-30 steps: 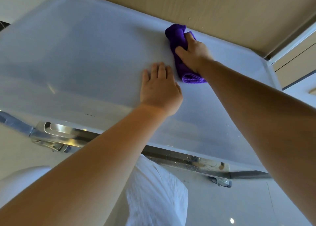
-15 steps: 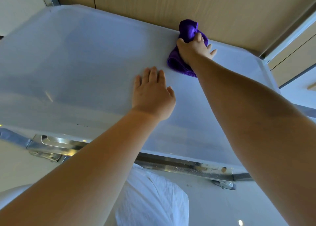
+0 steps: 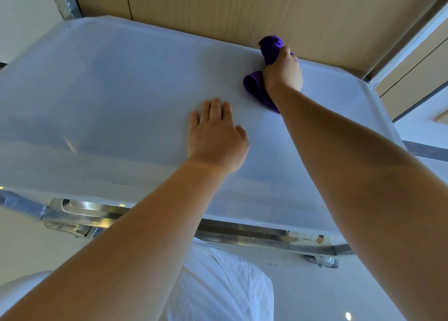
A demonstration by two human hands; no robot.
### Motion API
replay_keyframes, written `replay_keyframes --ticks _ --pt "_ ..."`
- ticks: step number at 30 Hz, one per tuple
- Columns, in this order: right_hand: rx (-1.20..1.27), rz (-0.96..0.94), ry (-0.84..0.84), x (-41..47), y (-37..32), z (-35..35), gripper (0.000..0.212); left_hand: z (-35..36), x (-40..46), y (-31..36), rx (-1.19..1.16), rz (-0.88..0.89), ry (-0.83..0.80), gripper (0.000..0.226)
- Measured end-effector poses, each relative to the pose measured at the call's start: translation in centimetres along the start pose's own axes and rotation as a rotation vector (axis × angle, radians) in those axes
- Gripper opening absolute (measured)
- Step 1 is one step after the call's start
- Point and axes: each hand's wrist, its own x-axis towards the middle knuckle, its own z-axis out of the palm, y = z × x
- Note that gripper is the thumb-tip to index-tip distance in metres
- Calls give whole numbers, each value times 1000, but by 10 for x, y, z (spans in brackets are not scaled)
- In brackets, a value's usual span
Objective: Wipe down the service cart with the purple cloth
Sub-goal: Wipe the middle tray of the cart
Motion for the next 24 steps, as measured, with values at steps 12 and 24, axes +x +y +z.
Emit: replay_keyframes --ticks 12,24 --pt "-42 -103 -51 -81 34 -24 42 2 6 0 -11 12 64 54" --pt "-11 -233 -124 -177 66 -66 17 -2 1 0 16 12 21 75"
